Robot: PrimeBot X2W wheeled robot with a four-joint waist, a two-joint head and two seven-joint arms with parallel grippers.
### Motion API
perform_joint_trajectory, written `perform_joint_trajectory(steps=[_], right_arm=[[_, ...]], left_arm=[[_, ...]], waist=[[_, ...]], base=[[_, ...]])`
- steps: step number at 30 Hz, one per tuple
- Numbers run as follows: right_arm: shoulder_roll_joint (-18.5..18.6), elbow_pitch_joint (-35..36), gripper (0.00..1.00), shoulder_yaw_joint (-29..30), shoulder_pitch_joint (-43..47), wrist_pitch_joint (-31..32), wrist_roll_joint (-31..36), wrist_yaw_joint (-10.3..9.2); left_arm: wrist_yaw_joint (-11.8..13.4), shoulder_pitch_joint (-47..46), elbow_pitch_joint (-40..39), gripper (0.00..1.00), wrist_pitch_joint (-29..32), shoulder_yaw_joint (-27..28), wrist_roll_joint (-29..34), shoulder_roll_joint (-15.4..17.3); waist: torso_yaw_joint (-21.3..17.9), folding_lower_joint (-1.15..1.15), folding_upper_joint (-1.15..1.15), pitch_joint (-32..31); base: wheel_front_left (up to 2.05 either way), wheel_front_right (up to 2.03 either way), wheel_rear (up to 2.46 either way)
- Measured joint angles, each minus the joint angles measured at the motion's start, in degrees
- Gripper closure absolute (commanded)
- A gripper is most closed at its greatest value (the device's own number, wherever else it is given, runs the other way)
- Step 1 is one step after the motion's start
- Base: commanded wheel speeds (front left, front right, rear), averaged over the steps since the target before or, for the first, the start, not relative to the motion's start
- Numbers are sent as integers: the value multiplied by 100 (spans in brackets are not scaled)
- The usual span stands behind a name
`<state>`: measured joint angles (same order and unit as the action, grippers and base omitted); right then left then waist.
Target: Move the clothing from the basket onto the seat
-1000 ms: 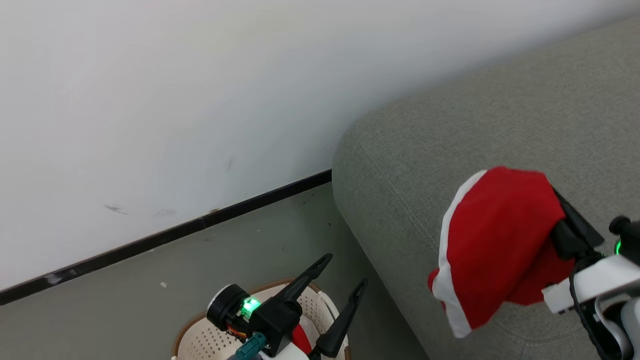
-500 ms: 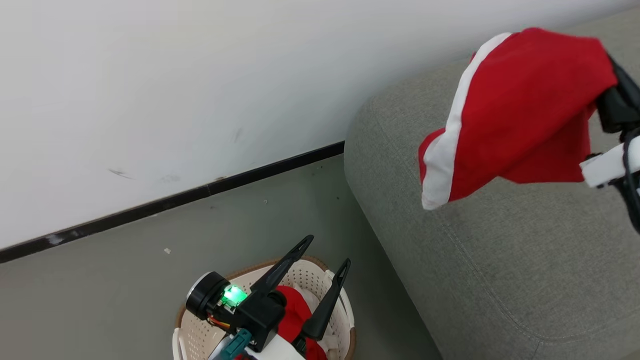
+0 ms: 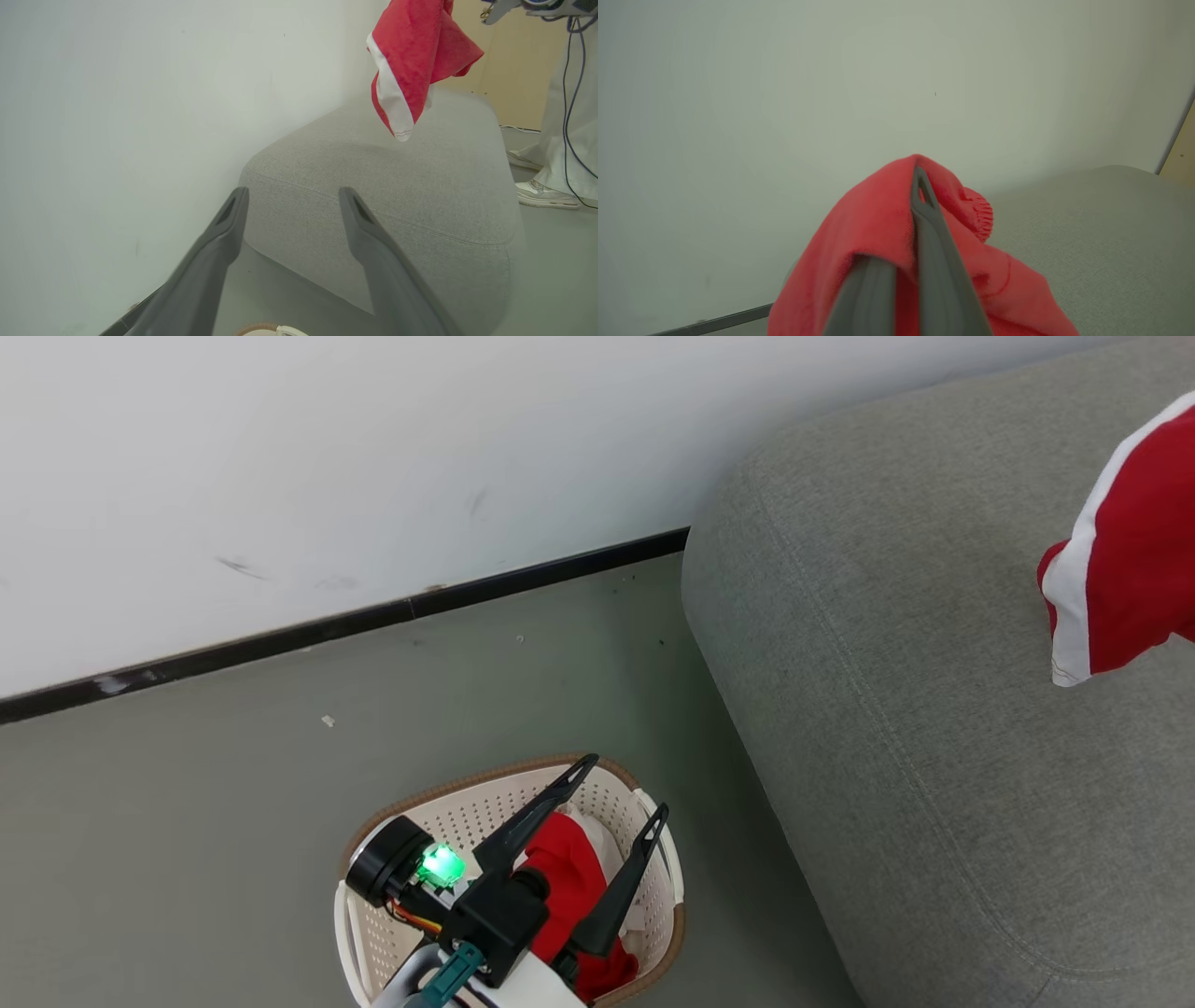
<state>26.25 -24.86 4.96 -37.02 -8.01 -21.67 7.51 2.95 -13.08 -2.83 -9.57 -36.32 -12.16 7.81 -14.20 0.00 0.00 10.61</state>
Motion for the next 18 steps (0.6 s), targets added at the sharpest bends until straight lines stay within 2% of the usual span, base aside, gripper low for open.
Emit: perform_joint_trajectory(steps=[9, 16, 18], right_arm=[[282, -678, 100, 498, 11, -245, 205, 0], [212, -1117, 100, 722, 13, -409, 311, 0], [14, -1290, 100, 711, 20, -444, 358, 0]], left_arm=[[-98, -361, -232, 0, 226, -211, 138, -3], [-211, -599, -347, 0, 347, -300, 192, -5], [-218, -712, -363, 0, 381, -307, 219, -12]], waist=[[180, 0, 0, 463], [278, 0, 0, 816], [310, 0, 0, 961]], base=[[0, 0, 0], [0, 0, 0], [0, 0, 0]])
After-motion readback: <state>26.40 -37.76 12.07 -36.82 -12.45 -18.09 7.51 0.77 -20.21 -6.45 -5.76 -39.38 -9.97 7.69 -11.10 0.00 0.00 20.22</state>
